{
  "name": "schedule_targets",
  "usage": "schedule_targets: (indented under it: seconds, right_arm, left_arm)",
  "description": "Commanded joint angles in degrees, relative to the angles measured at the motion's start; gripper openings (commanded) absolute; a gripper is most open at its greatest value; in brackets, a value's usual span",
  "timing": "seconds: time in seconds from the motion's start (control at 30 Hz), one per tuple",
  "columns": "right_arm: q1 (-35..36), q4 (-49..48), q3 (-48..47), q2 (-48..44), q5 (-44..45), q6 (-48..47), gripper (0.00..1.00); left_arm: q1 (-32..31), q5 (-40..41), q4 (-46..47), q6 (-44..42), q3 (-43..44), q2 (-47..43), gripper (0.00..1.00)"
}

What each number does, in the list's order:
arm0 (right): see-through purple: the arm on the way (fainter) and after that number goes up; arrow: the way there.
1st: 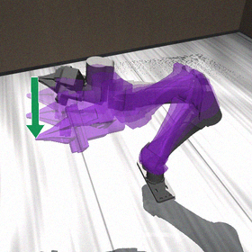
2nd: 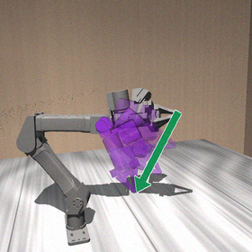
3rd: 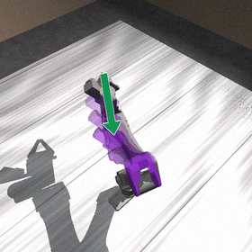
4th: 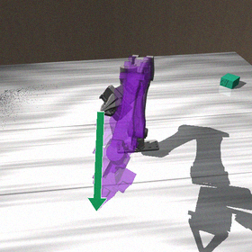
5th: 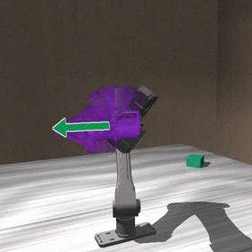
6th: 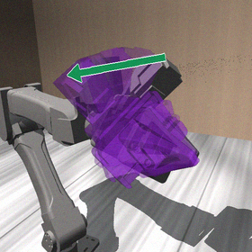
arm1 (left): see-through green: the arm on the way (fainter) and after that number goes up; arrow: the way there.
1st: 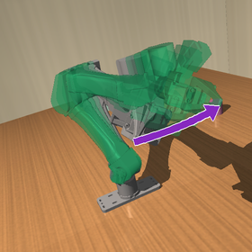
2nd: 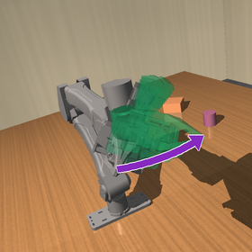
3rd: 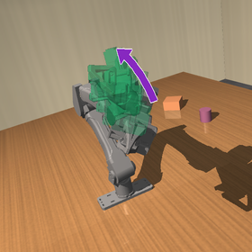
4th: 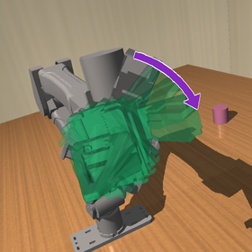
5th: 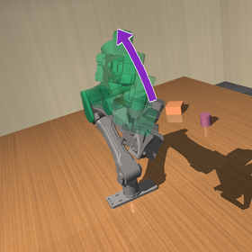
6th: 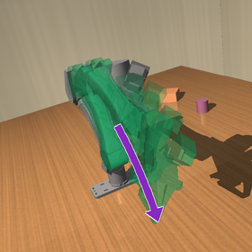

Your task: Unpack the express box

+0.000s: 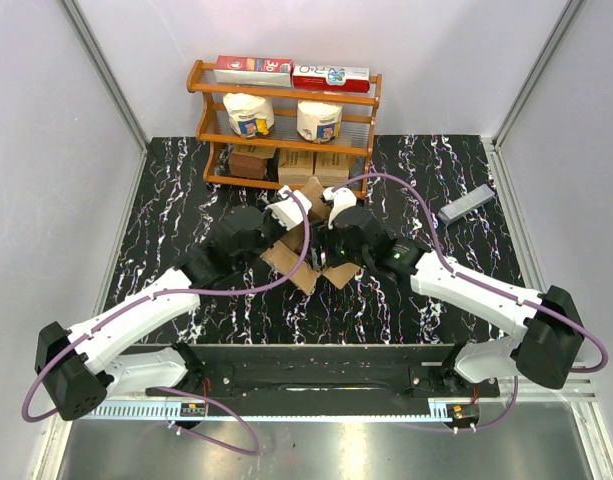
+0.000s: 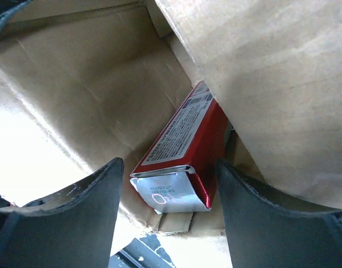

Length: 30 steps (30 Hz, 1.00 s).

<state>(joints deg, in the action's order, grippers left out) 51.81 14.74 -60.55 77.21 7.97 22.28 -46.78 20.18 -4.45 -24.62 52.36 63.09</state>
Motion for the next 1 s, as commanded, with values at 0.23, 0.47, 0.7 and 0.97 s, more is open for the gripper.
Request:
schedule_targets:
  seconds: [0.23,0.47,0.7,0.97]
  right_arm:
    - [0.22,4.59,0.87,-3.03,-1.72,-8.92,0.88]
    - [0.22,5.73,1.84,-1.54,-5.24,-12.17,0.85]
    - [0.22,4.68,2.37,0.04,-4.89,-12.79,0.80]
    - [0.22,2.14,2.72,2.24,-5.16,-14.10,0.81]
  left_arm:
    - [0.03,-5.93,-7.77,-2.71,6.26,-1.83,0.00]
    - [0.90,-13.32,-12.07,-3.24,8.20,-1.83,0.00]
    - [1.70,-17.11,-12.95,-1.57,8.55,-2.53,0.00]
    - [2.57,-19.74,-13.22,0.63,8.37,-2.80,0.00]
